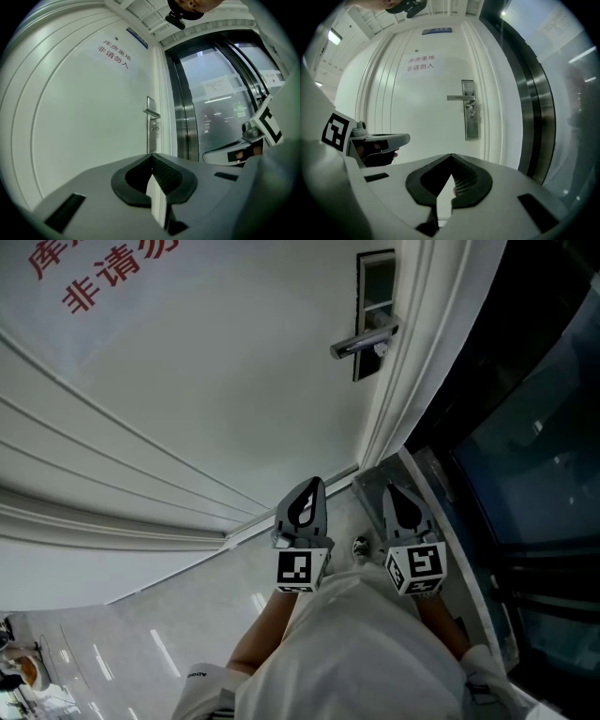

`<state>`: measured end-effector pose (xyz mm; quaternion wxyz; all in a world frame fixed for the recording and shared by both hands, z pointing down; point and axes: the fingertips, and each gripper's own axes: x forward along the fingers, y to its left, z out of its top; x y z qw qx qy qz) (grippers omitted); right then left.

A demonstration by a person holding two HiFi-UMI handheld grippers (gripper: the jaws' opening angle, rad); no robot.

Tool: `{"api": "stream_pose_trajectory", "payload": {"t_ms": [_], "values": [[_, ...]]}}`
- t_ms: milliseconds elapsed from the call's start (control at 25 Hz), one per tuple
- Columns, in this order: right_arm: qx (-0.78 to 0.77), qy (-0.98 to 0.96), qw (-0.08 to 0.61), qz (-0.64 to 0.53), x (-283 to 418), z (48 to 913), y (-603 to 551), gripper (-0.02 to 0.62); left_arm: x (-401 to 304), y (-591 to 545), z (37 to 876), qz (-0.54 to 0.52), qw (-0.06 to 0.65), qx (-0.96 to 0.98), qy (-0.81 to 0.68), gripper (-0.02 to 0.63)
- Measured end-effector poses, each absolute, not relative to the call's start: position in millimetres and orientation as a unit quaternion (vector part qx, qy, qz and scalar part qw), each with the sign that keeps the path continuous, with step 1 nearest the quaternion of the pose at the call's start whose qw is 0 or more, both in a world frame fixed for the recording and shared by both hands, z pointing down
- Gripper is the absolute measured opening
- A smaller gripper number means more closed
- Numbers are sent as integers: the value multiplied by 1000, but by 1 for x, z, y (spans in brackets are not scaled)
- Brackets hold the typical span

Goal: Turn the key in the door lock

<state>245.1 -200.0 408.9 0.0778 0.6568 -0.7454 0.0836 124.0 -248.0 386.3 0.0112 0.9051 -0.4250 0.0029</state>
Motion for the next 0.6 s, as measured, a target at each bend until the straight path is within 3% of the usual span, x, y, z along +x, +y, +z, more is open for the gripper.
{"api": "stream_pose_trajectory", "payload": {"t_ms": [600], "values": [[586, -738, 264, -204, 304, 339, -308, -11, 171, -298, 366, -11, -34, 889, -456, 8]]}}
